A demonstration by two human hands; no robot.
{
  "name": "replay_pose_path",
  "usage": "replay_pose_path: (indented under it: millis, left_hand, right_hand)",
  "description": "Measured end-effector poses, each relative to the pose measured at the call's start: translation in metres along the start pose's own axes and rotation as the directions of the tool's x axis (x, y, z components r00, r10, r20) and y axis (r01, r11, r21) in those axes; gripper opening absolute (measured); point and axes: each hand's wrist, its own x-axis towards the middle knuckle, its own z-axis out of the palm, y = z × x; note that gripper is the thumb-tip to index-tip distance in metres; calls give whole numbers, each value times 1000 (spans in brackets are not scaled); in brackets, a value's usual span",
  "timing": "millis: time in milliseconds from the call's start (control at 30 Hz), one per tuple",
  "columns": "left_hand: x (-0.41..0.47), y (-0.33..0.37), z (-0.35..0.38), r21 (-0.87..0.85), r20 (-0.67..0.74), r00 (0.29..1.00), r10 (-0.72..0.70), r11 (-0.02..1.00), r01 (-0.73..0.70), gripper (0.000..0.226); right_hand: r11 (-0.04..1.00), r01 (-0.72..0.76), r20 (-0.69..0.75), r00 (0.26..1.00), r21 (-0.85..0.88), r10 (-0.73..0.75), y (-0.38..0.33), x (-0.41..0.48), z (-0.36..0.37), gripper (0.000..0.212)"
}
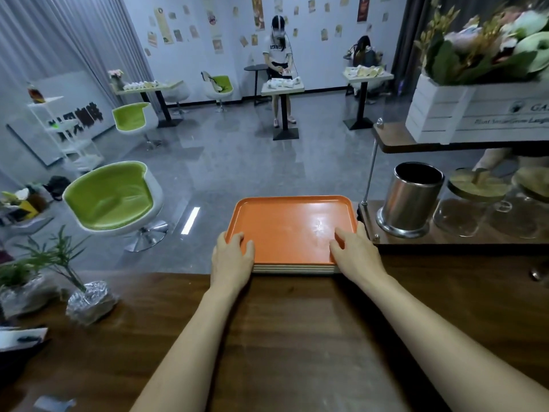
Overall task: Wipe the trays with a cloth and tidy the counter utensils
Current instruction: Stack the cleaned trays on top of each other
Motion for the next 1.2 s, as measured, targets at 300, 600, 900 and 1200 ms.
replay_pose_path:
  millis: [300, 600, 900, 1200]
  left_hand:
    - [1, -1, -2, 85, 70, 998, 3, 996, -9, 71]
    - [-46, 14, 25, 60, -306, 949, 73, 997, -57, 78]
    - [-209, 170, 138, -476, -67, 997, 42, 877, -69, 31]
    - [-339, 311, 229, -521, -22, 979, 203, 833, -185, 24]
  right_hand:
    - [997, -9, 117, 993, 72, 1, 6, -2, -4, 50]
    - [909, 142, 53, 983, 393, -176, 79, -90, -29, 62]
    - [837, 114, -25, 993, 534, -119, 199, -163, -87, 25]
    - [840, 38, -36, 999, 542, -22, 358, -213, -180, 25]
